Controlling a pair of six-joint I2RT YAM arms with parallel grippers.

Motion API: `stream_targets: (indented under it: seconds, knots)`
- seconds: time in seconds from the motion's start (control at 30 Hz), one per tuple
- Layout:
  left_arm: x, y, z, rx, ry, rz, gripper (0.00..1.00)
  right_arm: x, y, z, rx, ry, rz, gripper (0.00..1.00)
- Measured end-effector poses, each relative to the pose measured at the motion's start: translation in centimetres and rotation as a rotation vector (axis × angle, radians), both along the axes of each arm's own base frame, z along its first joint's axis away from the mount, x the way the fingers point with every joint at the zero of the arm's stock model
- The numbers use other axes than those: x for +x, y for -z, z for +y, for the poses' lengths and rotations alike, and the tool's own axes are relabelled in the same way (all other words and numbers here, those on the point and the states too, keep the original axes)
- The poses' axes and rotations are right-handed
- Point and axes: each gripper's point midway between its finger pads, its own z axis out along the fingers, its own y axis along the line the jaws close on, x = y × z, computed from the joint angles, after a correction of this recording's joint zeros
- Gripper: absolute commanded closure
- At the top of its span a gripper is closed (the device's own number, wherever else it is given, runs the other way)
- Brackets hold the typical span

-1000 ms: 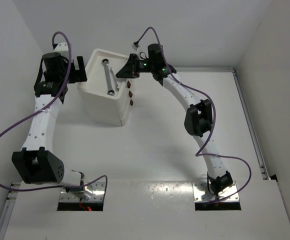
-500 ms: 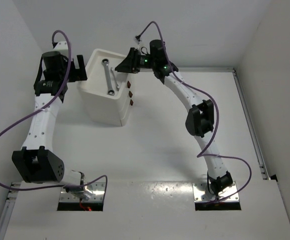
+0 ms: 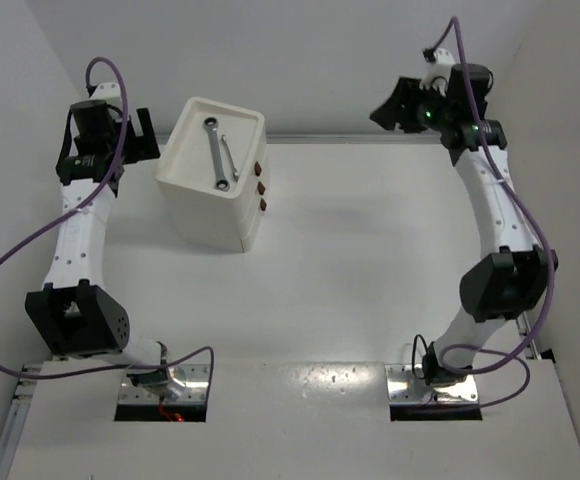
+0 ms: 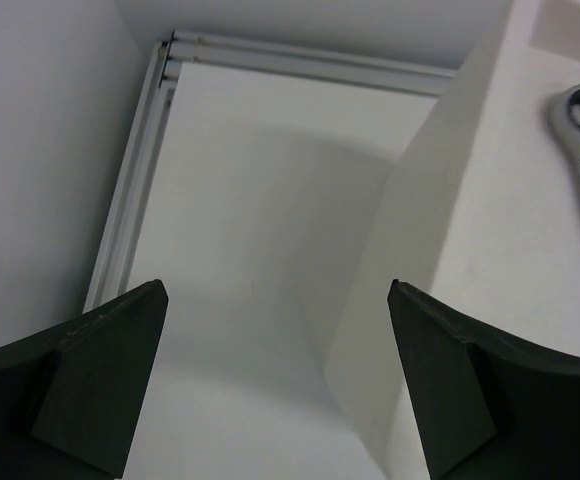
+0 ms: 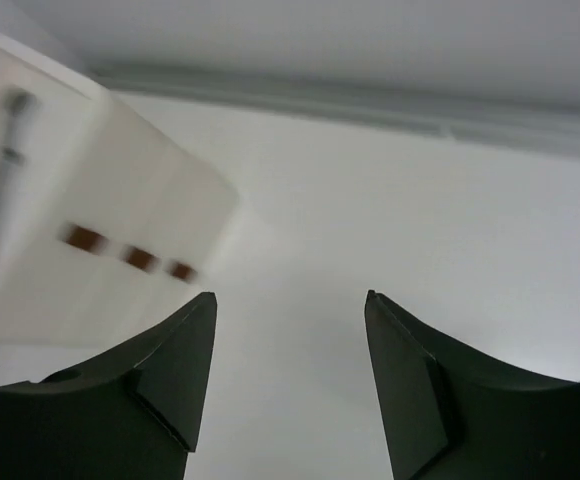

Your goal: Sort the tools into containers

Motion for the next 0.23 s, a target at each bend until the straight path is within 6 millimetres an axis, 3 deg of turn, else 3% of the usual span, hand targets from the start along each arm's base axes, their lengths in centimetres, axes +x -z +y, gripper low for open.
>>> stream_targets:
  seconds: [0.1,0.13,0.23]
  knots:
    - [-1.1,2.1,1.8,-0.017,-0.044,0.048,0.01,-1.8,8.2,-5.7,-0.130,0.096,0.154,0.38]
    - [-1.4,2.6,2.2,-0.018,-0.056,0.058,0.01,-2.7,11.4,-6.8,-0.159,0.105,0.225,0.38]
    - [-2.4,2.9,2.7,-0.023,-0.069,0.065,0.01,-5.8,17.7,-8.0,-0.202,0.105,0.393,0.38]
